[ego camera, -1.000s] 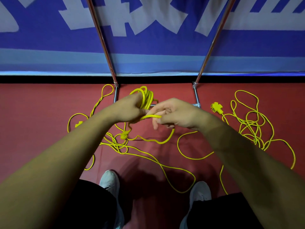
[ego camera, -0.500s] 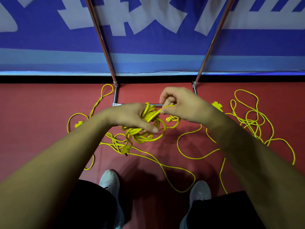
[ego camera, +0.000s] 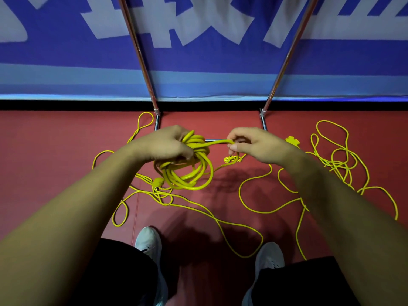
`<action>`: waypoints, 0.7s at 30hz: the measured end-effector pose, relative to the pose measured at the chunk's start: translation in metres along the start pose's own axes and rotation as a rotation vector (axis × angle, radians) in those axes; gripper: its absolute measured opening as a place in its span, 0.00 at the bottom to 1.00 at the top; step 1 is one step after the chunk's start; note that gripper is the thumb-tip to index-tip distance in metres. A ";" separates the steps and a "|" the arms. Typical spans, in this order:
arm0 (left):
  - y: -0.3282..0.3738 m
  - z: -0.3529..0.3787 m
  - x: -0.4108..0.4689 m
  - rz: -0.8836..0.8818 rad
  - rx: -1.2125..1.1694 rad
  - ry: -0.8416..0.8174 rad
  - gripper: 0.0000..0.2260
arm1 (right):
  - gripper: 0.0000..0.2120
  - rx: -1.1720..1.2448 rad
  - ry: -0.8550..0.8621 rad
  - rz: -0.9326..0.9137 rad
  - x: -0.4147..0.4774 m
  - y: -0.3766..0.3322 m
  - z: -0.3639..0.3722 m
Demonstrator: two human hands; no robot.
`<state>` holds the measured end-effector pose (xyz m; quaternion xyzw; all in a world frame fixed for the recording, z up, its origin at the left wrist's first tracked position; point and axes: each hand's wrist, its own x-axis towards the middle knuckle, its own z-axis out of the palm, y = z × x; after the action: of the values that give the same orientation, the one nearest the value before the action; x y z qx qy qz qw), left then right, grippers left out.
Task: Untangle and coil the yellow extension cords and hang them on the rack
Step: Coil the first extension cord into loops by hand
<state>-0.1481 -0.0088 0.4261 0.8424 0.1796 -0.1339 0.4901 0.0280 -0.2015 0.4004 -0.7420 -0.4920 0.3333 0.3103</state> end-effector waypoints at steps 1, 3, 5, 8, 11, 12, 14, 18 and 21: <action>0.000 0.003 0.000 0.008 -0.011 -0.034 0.08 | 0.06 0.011 0.033 -0.001 0.002 0.002 0.001; 0.002 0.006 -0.001 0.042 -0.073 -0.097 0.11 | 0.04 0.066 0.112 0.016 0.005 0.004 0.003; 0.003 0.005 -0.002 0.088 -0.215 -0.109 0.16 | 0.05 0.190 0.180 0.042 0.006 0.008 0.002; 0.005 0.002 -0.001 0.139 -0.584 -0.073 0.11 | 0.05 0.319 0.199 0.074 0.003 0.011 0.000; 0.005 0.003 0.004 0.151 -0.813 -0.024 0.11 | 0.02 0.321 0.100 0.052 0.005 0.012 0.008; 0.006 0.002 0.005 0.150 -0.864 0.005 0.11 | 0.04 0.316 0.071 0.059 0.006 0.013 0.012; 0.006 -0.002 0.007 0.134 -0.975 0.062 0.11 | 0.09 0.343 0.041 0.093 0.006 0.016 0.019; 0.005 -0.004 0.009 0.129 -1.148 0.121 0.10 | 0.07 0.423 0.008 0.126 0.005 0.019 0.024; 0.005 -0.005 0.011 0.144 -1.262 0.184 0.09 | 0.09 0.359 -0.029 0.195 0.006 0.019 0.025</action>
<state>-0.1360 -0.0050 0.4279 0.4100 0.2084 0.1038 0.8819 0.0196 -0.1991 0.3697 -0.7139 -0.3551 0.4548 0.3968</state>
